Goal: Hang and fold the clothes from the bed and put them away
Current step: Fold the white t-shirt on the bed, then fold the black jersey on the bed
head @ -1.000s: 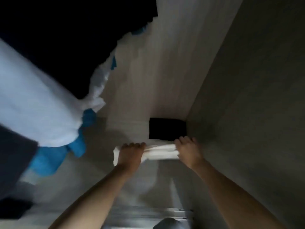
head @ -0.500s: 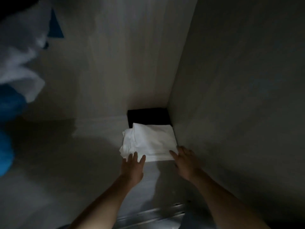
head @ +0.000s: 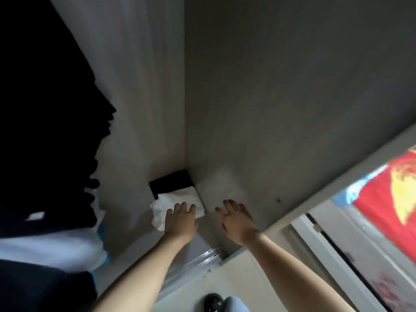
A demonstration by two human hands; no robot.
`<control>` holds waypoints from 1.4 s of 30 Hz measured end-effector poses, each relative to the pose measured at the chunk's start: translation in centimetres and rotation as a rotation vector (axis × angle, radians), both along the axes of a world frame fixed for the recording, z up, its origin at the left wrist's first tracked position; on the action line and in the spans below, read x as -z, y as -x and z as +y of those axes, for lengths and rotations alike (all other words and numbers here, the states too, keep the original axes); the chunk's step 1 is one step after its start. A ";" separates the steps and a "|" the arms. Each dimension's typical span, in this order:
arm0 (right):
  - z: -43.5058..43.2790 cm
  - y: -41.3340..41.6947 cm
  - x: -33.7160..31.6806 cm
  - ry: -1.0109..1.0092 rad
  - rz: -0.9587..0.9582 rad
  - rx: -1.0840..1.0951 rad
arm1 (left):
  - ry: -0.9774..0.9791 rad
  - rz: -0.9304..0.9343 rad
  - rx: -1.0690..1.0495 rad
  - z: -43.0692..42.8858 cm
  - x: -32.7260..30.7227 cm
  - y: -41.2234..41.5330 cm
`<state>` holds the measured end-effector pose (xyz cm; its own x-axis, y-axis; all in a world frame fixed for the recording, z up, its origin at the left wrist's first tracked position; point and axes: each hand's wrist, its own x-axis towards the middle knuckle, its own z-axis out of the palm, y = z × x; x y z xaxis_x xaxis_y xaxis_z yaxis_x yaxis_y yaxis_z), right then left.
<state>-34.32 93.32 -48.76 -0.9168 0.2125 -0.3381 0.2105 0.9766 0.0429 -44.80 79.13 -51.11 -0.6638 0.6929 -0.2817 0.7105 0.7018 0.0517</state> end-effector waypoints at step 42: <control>-50.2 -72.6 -24.4 -0.440 0.372 1.922 | -0.474 -0.474 1.671 -17.1 -23.8 -68.9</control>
